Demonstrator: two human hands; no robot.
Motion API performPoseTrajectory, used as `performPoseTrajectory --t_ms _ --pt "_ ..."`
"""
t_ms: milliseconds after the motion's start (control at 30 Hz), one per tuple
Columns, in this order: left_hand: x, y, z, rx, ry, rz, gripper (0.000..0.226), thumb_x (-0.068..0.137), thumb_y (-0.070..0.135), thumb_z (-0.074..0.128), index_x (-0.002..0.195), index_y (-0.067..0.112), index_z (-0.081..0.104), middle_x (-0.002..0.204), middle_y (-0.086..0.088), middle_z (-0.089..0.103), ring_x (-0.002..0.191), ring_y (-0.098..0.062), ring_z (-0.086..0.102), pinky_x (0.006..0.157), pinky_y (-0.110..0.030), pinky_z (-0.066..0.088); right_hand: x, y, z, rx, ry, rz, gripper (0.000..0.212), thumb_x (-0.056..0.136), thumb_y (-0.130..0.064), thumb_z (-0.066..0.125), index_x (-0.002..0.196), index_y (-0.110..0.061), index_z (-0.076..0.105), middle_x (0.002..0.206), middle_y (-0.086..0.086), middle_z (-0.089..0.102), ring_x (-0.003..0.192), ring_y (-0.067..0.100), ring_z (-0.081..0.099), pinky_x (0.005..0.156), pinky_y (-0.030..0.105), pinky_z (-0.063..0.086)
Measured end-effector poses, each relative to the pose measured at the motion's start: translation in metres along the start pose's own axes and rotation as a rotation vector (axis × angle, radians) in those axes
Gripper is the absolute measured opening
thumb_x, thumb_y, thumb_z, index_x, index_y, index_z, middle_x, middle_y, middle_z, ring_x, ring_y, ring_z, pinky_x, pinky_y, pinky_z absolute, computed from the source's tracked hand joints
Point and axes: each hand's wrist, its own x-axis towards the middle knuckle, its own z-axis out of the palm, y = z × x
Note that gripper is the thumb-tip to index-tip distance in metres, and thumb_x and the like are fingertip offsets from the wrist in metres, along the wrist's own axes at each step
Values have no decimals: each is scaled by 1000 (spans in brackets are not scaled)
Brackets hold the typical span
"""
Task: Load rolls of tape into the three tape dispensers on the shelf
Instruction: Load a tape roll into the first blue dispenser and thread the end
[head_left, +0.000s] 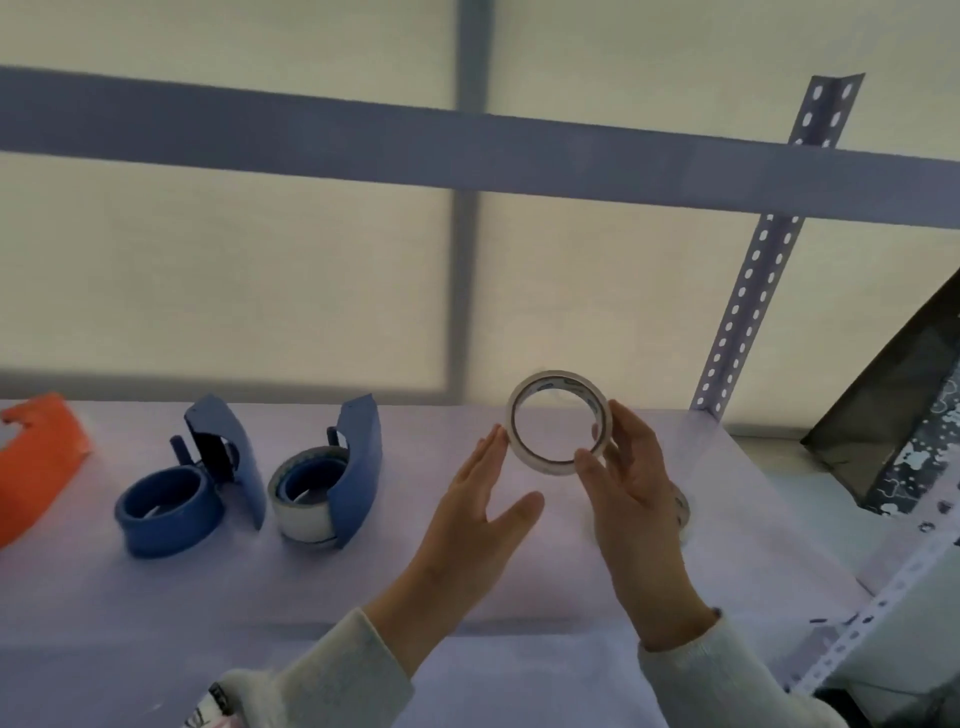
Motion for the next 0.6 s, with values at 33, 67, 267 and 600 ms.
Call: performPoseTrajectory --t_ms 33,67,267,600 --pt "-2 -2 -9 -5 25 -8 72 87 37 58 148 36 18 155 20 21 142 1 15 120 -37 19 -1 0 10 17 -22 6 47 92 -4 59 134 -22 47 130 -11 59 123 2 53 108 34 42" --pt "-5 -3 -19 -7 52 -14 73 86 39 57 147 37 18 155 21 21 142 3 16 120 -36 19 -2 1 21 31 -47 11 49 92 -4 58 135 -23 46 130 -13 58 123 0 53 107 36 43" --pt "-27 -14 -96 -52 171 -60 69 88 26 59 147 31 23 151 16 29 139 -1 25 117 -32 25 -19 -3 104 80 -167 22 48 91 -3 59 133 -27 49 123 -20 61 117 -4 57 103 33 46" --pt "-78 -47 -278 -38 363 -23 56 87 12 60 126 47 42 124 9 56 107 -5 59 76 -16 52 -84 -42 288 132 -310 -15 38 94 -3 55 126 -24 50 100 -29 67 96 -1 66 73 15 54"
